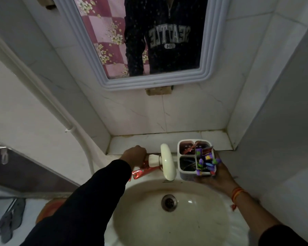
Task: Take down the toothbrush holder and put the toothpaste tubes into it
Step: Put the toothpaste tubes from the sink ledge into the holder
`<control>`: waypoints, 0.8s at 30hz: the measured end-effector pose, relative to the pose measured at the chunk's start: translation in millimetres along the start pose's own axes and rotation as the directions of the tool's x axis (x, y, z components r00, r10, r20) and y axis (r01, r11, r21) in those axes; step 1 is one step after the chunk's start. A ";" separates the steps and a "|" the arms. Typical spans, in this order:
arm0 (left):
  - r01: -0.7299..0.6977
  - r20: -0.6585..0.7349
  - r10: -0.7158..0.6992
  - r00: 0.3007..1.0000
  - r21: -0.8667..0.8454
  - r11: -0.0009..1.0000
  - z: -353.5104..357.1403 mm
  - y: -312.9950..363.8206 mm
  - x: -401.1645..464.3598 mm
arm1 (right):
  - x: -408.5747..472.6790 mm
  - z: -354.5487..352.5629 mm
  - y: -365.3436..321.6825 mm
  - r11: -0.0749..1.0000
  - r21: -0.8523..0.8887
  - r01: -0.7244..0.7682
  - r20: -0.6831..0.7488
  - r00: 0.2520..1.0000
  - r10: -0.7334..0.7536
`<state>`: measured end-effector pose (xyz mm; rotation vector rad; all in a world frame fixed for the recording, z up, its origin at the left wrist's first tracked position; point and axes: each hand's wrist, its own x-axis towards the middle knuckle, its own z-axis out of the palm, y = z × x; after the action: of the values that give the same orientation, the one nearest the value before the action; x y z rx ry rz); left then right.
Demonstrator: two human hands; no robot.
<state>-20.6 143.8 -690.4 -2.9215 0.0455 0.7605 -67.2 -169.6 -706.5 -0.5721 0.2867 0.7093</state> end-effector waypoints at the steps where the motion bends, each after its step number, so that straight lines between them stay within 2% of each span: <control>1: -0.001 0.003 0.001 1.000 -0.011 1.000 0.4 0.2 0.2 | 0.2 0.4 0.2 1.000 -0.010 0.003 -0.001 1.000 -0.003; 6: -0.025 -0.017 0.024 1.000 -0.048 0.999 0.9 -0.9 4.9 | 0.6 0.9 1.3 0.996 -0.094 0.007 -0.028 1.000 -0.010; 9: -0.029 -0.077 0.022 0.997 -0.092 0.995 -5.7 -3.8 5.6 | 0.9 1.6 1.4 0.993 -0.118 0.014 -0.039 0.999 -0.018; 12: -0.096 -0.184 0.062 0.981 -0.182 0.979 -19.9 -8.8 6.5 | 0.3 1.7 2.0 0.991 -0.134 0.016 -0.030 0.999 -0.020; 16: -0.231 -0.407 0.063 0.911 -0.379 0.896 -59.4 3.0 -0.9 | -2.4 4.0 1.9 0.986 -0.164 0.041 0.016 0.999 -0.039; 19: -0.330 -0.543 0.075 0.836 -0.389 0.860 -96.1 28.5 -16.5 | -4.2 3.2 1.3 0.992 -0.124 0.004 0.009 1.000 -0.003; 22: -0.414 -0.645 0.079 0.760 -0.387 0.824 -127.9 53.0 -38.1 | -7.7 2.3 1.4 0.938 -0.340 0.068 -0.007 0.997 -0.075; 23: -0.442 -0.670 0.084 0.737 -0.385 0.810 -137.5 60.0 -46.7 | -9.0 3.0 0.4 0.955 -0.293 0.050 0.036 0.998 -0.041; 24: -0.465 -0.691 0.094 0.717 -0.374 0.803 -145.7 66.3 -55.2 | -7.4 2.6 0.0 0.987 -0.158 0.028 0.074 0.997 -0.017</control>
<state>-2.2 59.6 -544.6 -3.6088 0.4462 -0.3528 -72.5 -172.0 -701.1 -0.6985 0.1561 0.7337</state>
